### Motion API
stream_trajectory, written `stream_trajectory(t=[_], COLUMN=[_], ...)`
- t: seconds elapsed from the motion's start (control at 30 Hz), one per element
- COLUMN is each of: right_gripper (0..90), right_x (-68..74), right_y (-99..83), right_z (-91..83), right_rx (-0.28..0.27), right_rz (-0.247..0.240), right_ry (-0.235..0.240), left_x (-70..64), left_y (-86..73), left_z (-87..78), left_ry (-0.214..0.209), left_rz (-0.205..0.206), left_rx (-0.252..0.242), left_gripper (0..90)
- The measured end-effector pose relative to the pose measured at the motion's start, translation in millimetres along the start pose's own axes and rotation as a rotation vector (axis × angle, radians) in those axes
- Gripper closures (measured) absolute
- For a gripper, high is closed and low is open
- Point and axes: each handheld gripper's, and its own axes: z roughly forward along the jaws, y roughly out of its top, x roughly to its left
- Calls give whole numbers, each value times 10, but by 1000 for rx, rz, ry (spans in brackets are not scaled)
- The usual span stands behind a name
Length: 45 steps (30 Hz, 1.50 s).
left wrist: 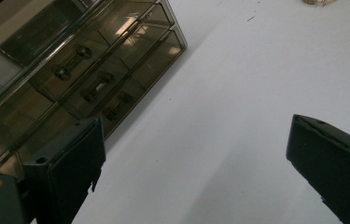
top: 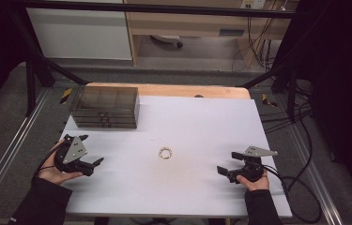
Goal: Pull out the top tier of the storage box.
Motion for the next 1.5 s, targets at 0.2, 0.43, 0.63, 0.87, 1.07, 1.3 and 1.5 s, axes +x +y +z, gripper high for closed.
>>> stream_trajectory(t=[0.2, 0.43, 0.63, 0.87, 1.07, 1.3, 1.5], right_gripper=[5, 5, 5, 5, 5, 5, 6], right_x=[0, -1, -6, 0, -1, -1, -2], right_y=[0, 1, 2, -1, -2, -5, -5], right_z=[-2, -5, -8, -2, -2, 4, 8], right_rx=[-1, -2, -2, 2, 3, 10, 11], right_rz=[-2, -4, -9, -4, -6, -7, -10], right_ry=[-2, -5, -7, -7, -7, -9, -8], left_x=[45, 79, 114, 155, 190, 230, 259], left_y=[34, 60, 73, 73, 74, 73, 69], left_z=[37, 64, 101, 138, 171, 227, 286], left_ry=[39, 65, 91, 114, 132, 161, 178], left_rz=[61, 123, 171, 217, 254, 306, 361], left_rx=[37, 43, 43, 30, 15, -1, 0], left_gripper=[46, 46, 45, 51, 58, 74, 87])
